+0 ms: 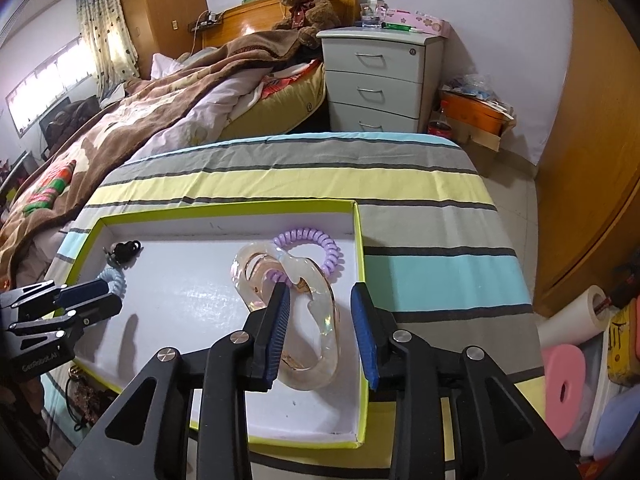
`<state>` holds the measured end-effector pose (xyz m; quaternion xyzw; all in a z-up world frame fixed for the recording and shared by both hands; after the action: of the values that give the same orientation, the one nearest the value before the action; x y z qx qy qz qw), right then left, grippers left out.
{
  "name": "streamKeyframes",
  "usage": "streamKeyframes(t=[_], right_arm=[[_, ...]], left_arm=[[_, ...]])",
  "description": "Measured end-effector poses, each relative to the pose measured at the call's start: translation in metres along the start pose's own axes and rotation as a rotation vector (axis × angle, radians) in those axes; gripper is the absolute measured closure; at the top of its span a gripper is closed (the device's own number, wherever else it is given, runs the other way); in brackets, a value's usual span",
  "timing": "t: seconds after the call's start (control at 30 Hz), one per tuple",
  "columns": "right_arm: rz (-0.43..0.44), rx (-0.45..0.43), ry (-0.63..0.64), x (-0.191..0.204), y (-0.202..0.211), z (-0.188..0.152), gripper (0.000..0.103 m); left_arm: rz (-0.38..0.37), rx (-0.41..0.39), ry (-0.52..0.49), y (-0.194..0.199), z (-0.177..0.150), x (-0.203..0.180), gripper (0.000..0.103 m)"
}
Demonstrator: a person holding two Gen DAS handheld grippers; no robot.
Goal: Organize jewelry
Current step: 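Lower the claw clip and open the right tool while the left tool releases the blue coil, then lift both open tools away from the box toward the jewelry on the bed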
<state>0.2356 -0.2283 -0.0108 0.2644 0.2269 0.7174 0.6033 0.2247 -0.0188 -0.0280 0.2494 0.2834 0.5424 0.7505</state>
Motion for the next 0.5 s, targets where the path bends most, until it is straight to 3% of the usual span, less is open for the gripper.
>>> streamKeyframes(t=[0.17, 0.5], right_arm=[[0.015, -0.030, -0.004, 0.002, 0.010, 0.003, 0.057], [0.014, -0.088, -0.006, 0.006, 0.037, 0.003, 0.057]], left_arm=[[0.011, -0.009, 0.005, 0.007, 0.000, 0.000, 0.062], [0.013, -0.057, 0.003, 0.035, 0.001, -0.006, 0.053]])
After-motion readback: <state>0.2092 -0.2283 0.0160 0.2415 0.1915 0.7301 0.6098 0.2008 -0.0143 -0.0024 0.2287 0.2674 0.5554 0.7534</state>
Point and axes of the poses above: each gripper's, at about its wrist camera, not at the fingertips, and y roughly against the way its jaws point, x to its left, z to its top, the point moved 3 cm from there along -y, roughly the way its jaws point, and after that the axes turned 11 degrees about -x, right-handed, at the moved point
